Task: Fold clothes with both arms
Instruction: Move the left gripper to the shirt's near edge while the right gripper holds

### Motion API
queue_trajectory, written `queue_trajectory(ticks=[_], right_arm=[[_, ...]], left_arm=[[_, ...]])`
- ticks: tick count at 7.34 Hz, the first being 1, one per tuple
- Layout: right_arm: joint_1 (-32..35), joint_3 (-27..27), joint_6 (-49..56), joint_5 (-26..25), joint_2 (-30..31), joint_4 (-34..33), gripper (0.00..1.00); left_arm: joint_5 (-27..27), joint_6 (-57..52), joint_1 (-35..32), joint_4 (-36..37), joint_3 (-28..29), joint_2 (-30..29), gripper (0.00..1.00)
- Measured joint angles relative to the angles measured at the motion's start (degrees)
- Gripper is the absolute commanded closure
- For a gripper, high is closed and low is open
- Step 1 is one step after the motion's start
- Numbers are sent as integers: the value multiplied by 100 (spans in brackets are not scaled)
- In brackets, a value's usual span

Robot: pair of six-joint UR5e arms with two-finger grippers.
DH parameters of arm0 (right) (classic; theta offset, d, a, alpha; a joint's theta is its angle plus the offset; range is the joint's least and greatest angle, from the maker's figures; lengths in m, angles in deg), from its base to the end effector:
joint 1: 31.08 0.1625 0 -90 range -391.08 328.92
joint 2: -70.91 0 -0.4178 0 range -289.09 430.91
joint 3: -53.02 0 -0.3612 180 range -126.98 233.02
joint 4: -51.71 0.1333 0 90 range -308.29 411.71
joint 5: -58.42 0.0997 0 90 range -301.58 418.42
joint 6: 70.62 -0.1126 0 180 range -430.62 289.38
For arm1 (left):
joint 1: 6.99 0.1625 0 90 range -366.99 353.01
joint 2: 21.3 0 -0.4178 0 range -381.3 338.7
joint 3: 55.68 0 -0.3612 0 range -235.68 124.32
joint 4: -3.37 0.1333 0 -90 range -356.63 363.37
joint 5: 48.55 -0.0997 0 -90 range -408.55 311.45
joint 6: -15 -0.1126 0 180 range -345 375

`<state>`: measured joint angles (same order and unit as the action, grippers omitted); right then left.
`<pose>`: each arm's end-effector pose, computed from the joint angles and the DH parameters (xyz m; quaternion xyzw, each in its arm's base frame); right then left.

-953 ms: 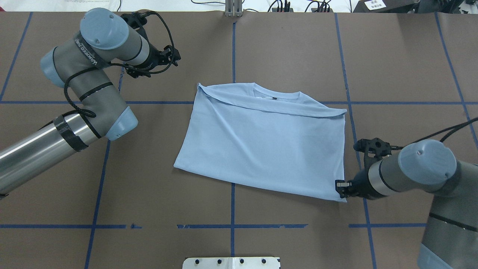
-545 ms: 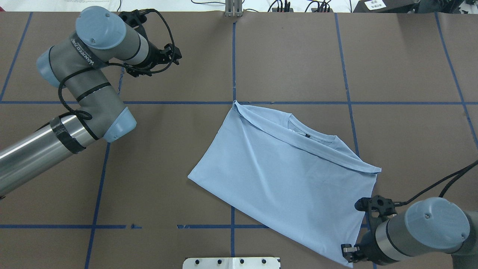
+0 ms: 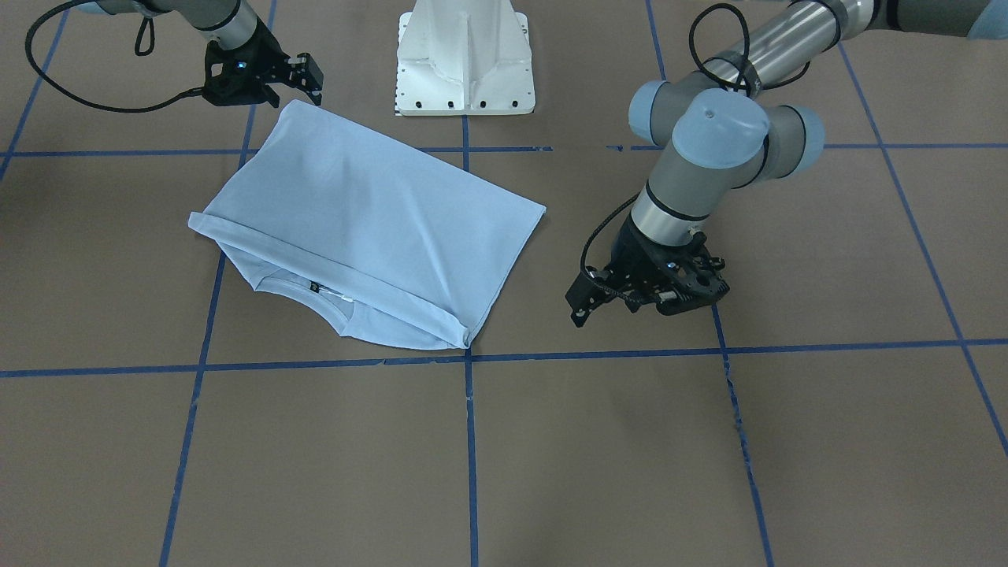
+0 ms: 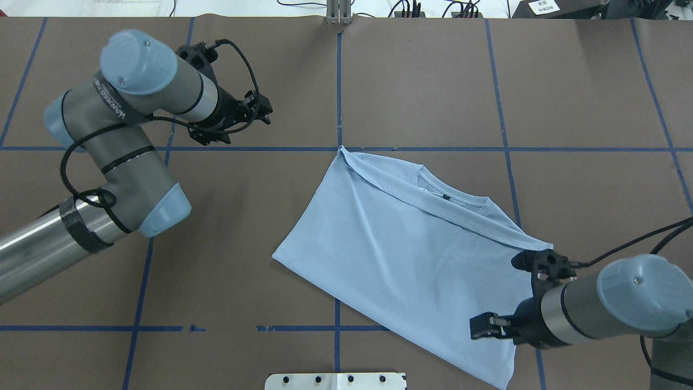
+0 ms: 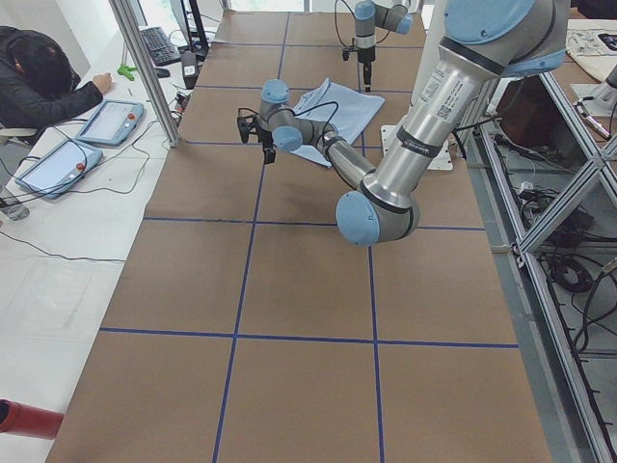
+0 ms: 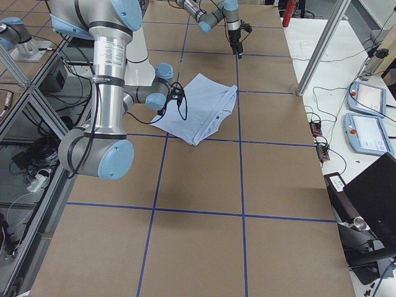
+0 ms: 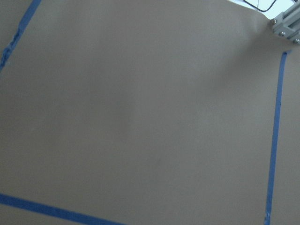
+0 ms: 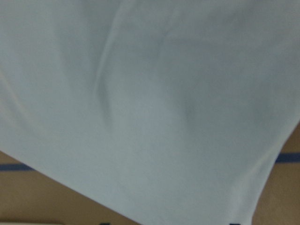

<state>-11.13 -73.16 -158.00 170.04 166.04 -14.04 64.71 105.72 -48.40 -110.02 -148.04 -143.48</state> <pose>-0.3587 -0.2279 0.3699 -0.0737 -0.4795 0.0450 0.8733 0.4367 -0.5036 0.2818 -0.0005 0.5061 -0.2169 0.8348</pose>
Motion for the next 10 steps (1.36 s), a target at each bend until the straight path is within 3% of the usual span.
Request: queue_trajectory(ticks=[2, 4, 7, 8, 10], right_arm=[[842, 73, 46, 5, -476, -4, 0], [1195, 270, 53, -1, -807, -7, 0], [1270, 446, 54, -15, -1026, -7, 0], [1285, 457, 56, -16, -1041, -8, 0], [1311, 474, 62, -15, -1048, -7, 0]], left_arm=[[-243, 1523, 926, 133, -596, 372, 3], [-809, 2370, 1804, 695, -798, 435, 8], [-1059, 2639, 2128, 915, -759, 424, 21], [-1087, 2627, 2127, 920, -737, 423, 35], [-1169, 2611, 2103, 923, -718, 428, 87]])
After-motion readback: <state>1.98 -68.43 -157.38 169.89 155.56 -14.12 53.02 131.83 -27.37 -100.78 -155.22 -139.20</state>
